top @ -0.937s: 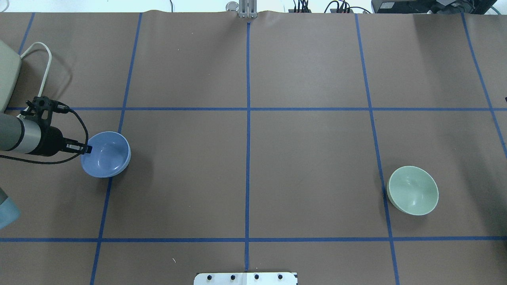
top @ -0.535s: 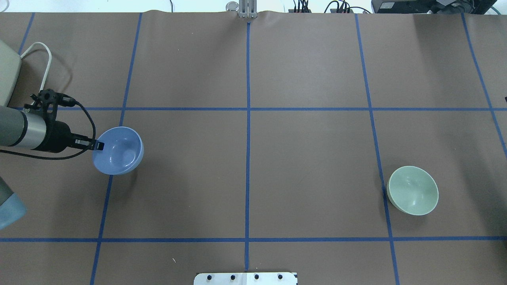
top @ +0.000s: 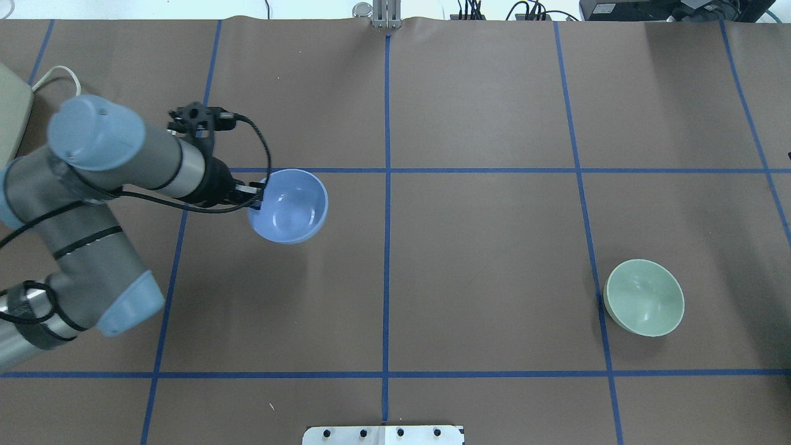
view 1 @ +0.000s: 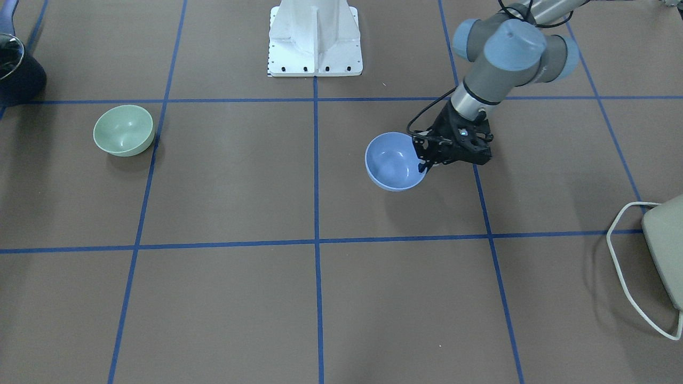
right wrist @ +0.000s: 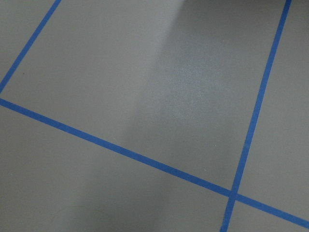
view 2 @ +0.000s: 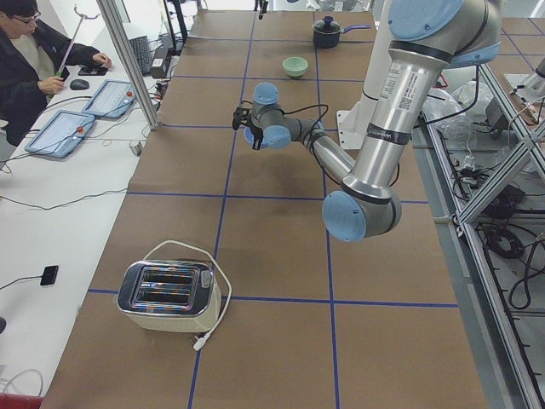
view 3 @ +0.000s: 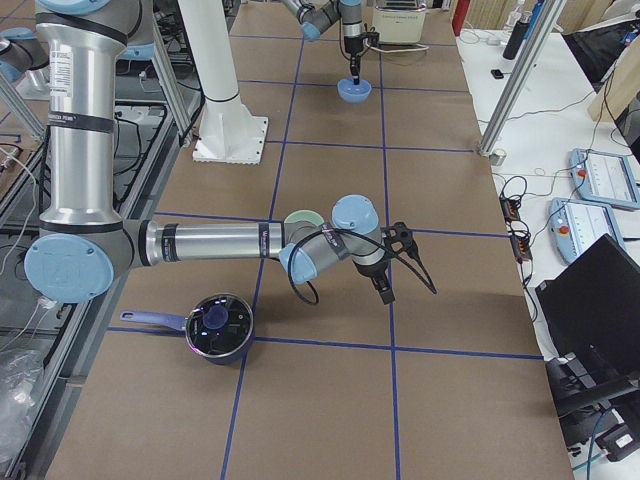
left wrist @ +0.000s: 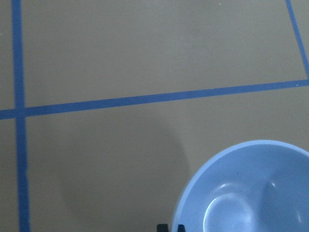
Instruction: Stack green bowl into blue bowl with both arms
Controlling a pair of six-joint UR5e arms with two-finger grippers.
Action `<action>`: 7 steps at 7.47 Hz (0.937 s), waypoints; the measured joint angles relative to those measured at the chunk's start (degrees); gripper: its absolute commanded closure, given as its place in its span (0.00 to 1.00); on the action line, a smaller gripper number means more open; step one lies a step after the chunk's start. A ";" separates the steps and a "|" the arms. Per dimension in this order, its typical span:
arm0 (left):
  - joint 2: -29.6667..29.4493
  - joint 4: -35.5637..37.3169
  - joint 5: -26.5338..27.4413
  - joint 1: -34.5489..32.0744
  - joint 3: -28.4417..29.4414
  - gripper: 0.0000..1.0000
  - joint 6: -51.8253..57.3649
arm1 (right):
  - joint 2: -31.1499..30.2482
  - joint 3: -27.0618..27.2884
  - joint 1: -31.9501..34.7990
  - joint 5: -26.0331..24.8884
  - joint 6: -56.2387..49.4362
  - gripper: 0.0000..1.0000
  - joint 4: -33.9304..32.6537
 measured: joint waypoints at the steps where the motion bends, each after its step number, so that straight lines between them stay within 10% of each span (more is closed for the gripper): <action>1: -4.84 1.98 2.53 3.00 2.86 1.00 -2.54 | -0.02 -0.01 0.00 -0.02 -0.02 0.00 0.00; 7: -14.25 2.25 7.93 9.87 12.49 0.97 -5.84 | -0.01 -0.20 0.00 -0.17 0.05 0.00 0.00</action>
